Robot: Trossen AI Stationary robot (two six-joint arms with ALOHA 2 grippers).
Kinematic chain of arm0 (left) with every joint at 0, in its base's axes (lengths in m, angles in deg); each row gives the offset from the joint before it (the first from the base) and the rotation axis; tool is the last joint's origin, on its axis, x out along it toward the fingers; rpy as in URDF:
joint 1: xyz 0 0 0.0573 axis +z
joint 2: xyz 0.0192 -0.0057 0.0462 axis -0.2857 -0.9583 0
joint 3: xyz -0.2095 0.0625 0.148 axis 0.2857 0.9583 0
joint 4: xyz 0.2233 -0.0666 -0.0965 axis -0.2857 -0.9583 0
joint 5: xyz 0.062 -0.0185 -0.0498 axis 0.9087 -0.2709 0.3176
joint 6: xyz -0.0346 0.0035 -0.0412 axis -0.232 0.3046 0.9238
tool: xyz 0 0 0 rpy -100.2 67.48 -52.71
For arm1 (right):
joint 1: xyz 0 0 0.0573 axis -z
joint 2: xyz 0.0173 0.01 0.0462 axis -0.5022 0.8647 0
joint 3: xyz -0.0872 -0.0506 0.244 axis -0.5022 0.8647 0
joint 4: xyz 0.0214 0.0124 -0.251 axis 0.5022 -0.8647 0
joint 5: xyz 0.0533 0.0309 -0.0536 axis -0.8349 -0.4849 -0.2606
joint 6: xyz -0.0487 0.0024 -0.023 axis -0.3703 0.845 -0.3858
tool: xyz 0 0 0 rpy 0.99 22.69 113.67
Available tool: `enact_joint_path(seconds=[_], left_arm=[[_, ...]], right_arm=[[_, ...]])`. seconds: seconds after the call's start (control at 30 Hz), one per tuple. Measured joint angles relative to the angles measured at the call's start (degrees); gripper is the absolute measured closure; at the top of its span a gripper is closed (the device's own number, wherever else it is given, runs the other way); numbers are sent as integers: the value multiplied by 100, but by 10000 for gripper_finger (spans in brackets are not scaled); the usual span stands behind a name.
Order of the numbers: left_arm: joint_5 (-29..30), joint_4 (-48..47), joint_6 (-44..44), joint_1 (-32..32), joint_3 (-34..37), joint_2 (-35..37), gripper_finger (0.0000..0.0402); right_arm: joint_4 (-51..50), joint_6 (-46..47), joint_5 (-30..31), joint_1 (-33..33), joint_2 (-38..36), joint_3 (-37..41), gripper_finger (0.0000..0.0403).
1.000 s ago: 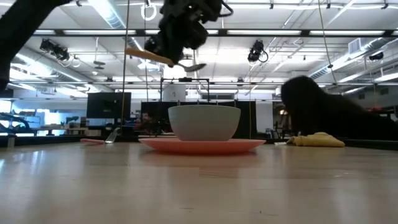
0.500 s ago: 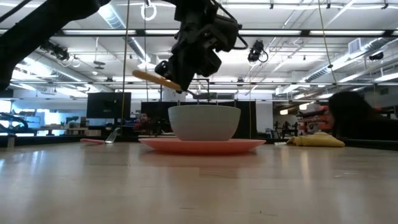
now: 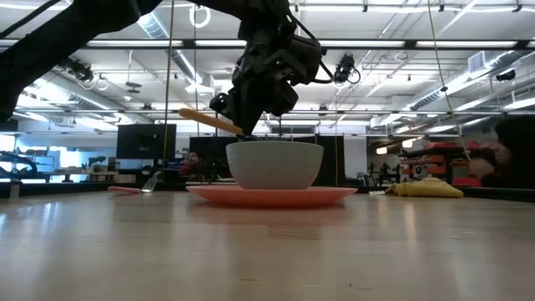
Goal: Set table place
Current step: Put the orange spoon into the green bowl
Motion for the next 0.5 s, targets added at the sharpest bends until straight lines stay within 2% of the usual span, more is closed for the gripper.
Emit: enact_joint_path(seconds=[0.23, 0.5], left_arm=[[2, 33, -1, 11, 0, 0, 343], [5, 44, 2, 11, 0, 0, 314]], right_arm=[[0, 0, 0, 0, 0, 0, 259], [2, 0, 0, 0, 0, 0, 259]])
